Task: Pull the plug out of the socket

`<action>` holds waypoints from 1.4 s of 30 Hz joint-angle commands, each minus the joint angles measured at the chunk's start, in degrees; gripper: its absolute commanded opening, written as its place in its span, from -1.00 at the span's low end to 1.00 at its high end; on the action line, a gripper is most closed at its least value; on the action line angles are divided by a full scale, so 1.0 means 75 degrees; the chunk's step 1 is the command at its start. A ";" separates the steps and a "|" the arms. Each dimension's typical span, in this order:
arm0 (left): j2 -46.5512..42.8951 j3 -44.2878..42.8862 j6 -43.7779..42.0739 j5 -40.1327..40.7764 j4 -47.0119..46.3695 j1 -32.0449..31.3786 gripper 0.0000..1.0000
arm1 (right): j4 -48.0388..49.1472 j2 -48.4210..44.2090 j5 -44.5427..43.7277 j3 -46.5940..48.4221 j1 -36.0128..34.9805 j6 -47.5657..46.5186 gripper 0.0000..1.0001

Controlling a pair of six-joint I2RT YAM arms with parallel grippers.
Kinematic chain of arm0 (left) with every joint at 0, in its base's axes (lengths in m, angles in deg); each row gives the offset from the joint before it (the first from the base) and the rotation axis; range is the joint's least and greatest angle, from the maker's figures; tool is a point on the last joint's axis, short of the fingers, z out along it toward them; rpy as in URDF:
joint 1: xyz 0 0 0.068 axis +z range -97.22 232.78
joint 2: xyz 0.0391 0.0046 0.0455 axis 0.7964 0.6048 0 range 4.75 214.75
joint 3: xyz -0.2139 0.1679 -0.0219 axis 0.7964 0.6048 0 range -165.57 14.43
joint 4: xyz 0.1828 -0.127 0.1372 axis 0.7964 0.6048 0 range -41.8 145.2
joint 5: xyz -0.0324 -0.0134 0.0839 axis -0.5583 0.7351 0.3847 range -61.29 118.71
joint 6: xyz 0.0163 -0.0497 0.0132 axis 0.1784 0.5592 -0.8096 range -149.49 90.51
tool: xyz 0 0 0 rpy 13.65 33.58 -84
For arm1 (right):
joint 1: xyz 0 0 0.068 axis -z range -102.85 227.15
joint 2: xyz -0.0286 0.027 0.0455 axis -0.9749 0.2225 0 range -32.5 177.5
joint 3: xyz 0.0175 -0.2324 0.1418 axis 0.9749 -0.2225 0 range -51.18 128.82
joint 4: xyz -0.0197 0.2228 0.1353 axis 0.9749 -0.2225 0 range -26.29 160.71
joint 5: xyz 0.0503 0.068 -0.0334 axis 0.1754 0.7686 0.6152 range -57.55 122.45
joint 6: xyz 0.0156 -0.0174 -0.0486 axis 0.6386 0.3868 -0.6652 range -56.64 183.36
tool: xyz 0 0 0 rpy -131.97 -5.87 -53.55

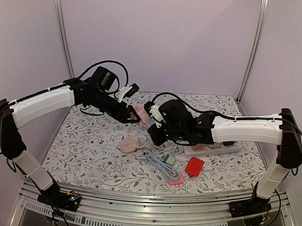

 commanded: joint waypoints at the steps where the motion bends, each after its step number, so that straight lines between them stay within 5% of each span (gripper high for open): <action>1: 0.0387 0.0031 -0.0210 0.2306 0.0559 0.0291 -0.81 | 0.0168 -0.0761 -0.0012 0.0128 -0.0074 0.0101 -1.00; 5: 0.0330 0.0035 -0.0122 0.1743 0.0461 0.0357 -0.82 | 0.0241 -0.0698 -0.0197 0.0038 -0.0073 0.0114 -1.00; 14: -0.0016 0.0410 0.0320 -0.1681 -0.0591 0.0949 -0.82 | 0.1041 -0.0268 -0.0588 -0.0688 0.0025 0.0377 -1.00; 22: -0.0050 0.0615 0.0607 -0.2822 -0.1171 0.0969 -0.82 | 0.1297 0.0560 -0.0823 -0.0707 0.0087 0.0360 -1.00; 32: -0.0100 0.0628 0.0600 -0.2413 -0.1152 0.0969 -0.83 | 0.1279 0.0598 -0.0773 -0.0636 0.0097 0.0413 -1.00; 42: -0.0048 0.0446 0.0174 0.0713 -0.0298 0.0526 -0.87 | 0.1128 0.0120 -0.0705 -0.0551 0.0099 0.0390 -1.00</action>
